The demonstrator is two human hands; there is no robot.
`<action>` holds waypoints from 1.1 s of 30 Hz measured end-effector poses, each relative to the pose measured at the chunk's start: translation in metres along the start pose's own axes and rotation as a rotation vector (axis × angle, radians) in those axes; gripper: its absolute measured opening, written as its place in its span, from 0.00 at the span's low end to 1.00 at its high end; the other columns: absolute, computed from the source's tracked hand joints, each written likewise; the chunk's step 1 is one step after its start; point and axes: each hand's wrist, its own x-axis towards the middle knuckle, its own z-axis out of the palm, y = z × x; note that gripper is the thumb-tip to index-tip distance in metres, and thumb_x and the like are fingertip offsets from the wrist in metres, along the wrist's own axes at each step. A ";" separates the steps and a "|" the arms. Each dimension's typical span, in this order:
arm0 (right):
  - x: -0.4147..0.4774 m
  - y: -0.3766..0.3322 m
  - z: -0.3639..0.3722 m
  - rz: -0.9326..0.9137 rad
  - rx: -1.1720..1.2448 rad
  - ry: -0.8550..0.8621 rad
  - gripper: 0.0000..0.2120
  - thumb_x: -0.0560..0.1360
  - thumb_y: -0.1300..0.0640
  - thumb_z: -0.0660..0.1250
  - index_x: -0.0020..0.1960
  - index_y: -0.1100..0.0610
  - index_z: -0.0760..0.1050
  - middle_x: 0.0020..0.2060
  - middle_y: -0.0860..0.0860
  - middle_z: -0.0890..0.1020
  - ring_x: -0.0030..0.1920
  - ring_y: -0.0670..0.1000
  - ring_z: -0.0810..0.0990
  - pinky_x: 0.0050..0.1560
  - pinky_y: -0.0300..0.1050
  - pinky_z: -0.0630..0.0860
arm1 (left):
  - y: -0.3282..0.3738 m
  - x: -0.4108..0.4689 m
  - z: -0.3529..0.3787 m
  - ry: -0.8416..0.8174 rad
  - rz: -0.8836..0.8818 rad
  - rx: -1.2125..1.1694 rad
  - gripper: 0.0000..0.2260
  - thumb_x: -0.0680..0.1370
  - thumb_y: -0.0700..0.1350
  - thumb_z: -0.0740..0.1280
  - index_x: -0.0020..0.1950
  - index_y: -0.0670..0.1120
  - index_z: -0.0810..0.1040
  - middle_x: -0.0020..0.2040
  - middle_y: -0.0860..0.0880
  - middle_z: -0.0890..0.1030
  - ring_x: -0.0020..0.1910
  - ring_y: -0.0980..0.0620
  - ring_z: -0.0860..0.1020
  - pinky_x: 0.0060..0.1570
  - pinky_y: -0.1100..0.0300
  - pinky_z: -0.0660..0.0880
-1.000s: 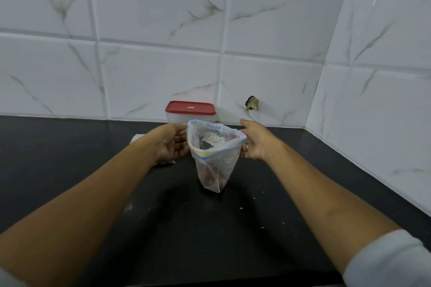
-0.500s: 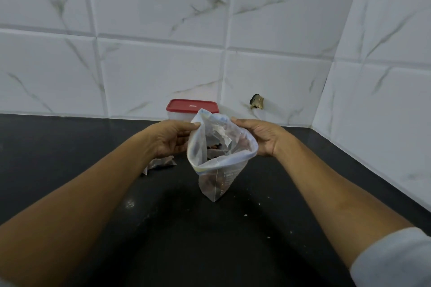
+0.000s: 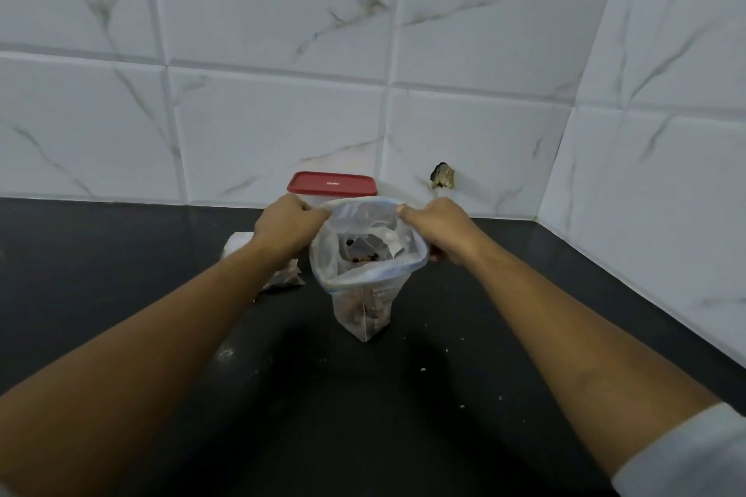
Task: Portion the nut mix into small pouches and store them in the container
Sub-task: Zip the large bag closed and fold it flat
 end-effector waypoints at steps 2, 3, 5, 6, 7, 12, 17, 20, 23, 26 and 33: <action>-0.009 0.002 -0.009 0.200 0.186 -0.183 0.25 0.79 0.35 0.67 0.55 0.58 0.81 0.39 0.54 0.82 0.34 0.51 0.78 0.28 0.41 0.75 | 0.002 -0.009 -0.008 -0.152 -0.106 -0.055 0.21 0.81 0.60 0.65 0.49 0.41 0.80 0.40 0.44 0.83 0.34 0.47 0.81 0.36 0.56 0.78; -0.010 0.006 -0.013 0.253 0.270 -0.274 0.26 0.78 0.34 0.67 0.57 0.58 0.81 0.40 0.54 0.82 0.34 0.50 0.78 0.29 0.41 0.76 | 0.002 -0.014 -0.012 -0.219 -0.148 -0.108 0.21 0.82 0.61 0.64 0.53 0.42 0.79 0.44 0.43 0.84 0.37 0.46 0.82 0.34 0.57 0.78; -0.013 0.012 -0.021 0.283 0.490 -0.455 0.25 0.78 0.37 0.69 0.57 0.60 0.80 0.41 0.55 0.83 0.35 0.50 0.81 0.33 0.44 0.81 | 0.002 -0.021 -0.019 -0.339 -0.235 -0.240 0.22 0.82 0.62 0.63 0.57 0.43 0.78 0.48 0.42 0.84 0.41 0.46 0.82 0.32 0.58 0.78; -0.014 0.015 -0.025 0.275 0.603 -0.524 0.22 0.78 0.41 0.70 0.56 0.60 0.79 0.41 0.55 0.84 0.36 0.51 0.83 0.36 0.46 0.84 | 0.002 -0.023 -0.021 -0.397 -0.284 -0.306 0.23 0.81 0.63 0.63 0.58 0.43 0.78 0.50 0.41 0.84 0.44 0.45 0.82 0.36 0.56 0.80; -0.016 0.018 -0.029 0.255 0.701 -0.575 0.19 0.77 0.45 0.71 0.57 0.61 0.79 0.43 0.57 0.85 0.39 0.52 0.85 0.41 0.49 0.85 | 0.000 -0.023 -0.023 -0.451 -0.328 -0.373 0.23 0.81 0.63 0.63 0.59 0.43 0.78 0.52 0.41 0.85 0.47 0.44 0.83 0.41 0.54 0.81; -0.028 0.030 -0.038 0.125 0.895 -0.697 0.20 0.78 0.62 0.69 0.69 0.62 0.76 0.54 0.59 0.85 0.51 0.56 0.85 0.52 0.53 0.85 | -0.008 -0.023 -0.031 -0.625 -0.396 -0.770 0.19 0.82 0.54 0.66 0.62 0.40 0.81 0.54 0.43 0.86 0.48 0.47 0.86 0.48 0.52 0.84; -0.040 0.030 -0.033 0.115 0.888 -0.637 0.25 0.75 0.65 0.71 0.72 0.57 0.75 0.53 0.58 0.84 0.46 0.52 0.83 0.46 0.46 0.85 | -0.016 -0.037 -0.034 -0.677 -0.363 -1.087 0.19 0.75 0.37 0.67 0.67 0.37 0.76 0.64 0.38 0.82 0.55 0.43 0.85 0.56 0.48 0.82; -0.045 0.025 -0.028 0.125 0.874 -0.521 0.25 0.72 0.66 0.73 0.69 0.59 0.77 0.50 0.58 0.85 0.40 0.49 0.82 0.38 0.41 0.83 | -0.018 -0.048 -0.032 -0.678 -0.268 -1.041 0.21 0.77 0.31 0.64 0.70 0.39 0.76 0.63 0.38 0.83 0.54 0.44 0.85 0.52 0.50 0.84; -0.050 0.017 -0.024 0.123 0.776 -0.381 0.20 0.75 0.69 0.72 0.66 0.59 0.79 0.48 0.58 0.86 0.35 0.48 0.82 0.32 0.38 0.80 | -0.012 -0.060 -0.026 -0.561 -0.178 -0.893 0.21 0.79 0.30 0.66 0.70 0.43 0.76 0.57 0.40 0.85 0.45 0.47 0.87 0.39 0.56 0.84; -0.056 0.006 -0.022 0.106 0.616 -0.228 0.17 0.75 0.70 0.73 0.61 0.58 0.81 0.45 0.58 0.87 0.32 0.48 0.80 0.27 0.37 0.75 | -0.003 -0.068 -0.023 -0.436 -0.162 -0.857 0.22 0.77 0.31 0.70 0.70 0.45 0.75 0.56 0.40 0.84 0.40 0.49 0.86 0.34 0.58 0.83; -0.064 -0.005 -0.021 -0.067 0.025 0.174 0.14 0.73 0.70 0.62 0.48 0.54 0.79 0.42 0.57 0.84 0.34 0.55 0.81 0.28 0.44 0.75 | 0.000 -0.063 -0.019 -0.034 -0.101 -0.309 0.21 0.74 0.33 0.67 0.65 0.47 0.74 0.44 0.41 0.83 0.35 0.47 0.79 0.41 0.50 0.82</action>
